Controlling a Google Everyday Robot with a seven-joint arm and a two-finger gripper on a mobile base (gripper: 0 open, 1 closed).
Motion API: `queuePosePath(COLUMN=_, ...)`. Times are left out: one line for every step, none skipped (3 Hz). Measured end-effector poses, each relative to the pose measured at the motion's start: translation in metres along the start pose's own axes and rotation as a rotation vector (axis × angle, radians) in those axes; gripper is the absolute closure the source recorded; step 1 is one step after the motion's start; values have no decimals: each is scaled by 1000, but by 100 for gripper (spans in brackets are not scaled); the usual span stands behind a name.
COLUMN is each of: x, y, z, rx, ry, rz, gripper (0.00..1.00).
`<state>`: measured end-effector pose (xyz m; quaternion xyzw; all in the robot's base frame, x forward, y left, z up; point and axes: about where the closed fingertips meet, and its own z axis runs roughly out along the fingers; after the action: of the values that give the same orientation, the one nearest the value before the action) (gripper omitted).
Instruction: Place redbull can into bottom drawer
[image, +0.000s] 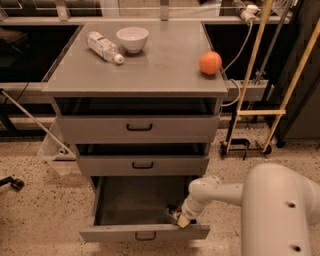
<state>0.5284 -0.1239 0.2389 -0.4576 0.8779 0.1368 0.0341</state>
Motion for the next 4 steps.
queuePosePath(x=-22, y=18, z=41, rx=-17, ry=19, rz=-64, gripper=100)
queuePosePath(x=-22, y=18, z=41, rx=-17, ry=19, rz=-64, gripper=100)
queuePosePath(x=-22, y=18, z=41, rx=-17, ry=19, rz=-64, gripper=81)
queuePosePath(x=-22, y=19, z=41, rx=-17, ry=19, rz=-64, gripper=58)
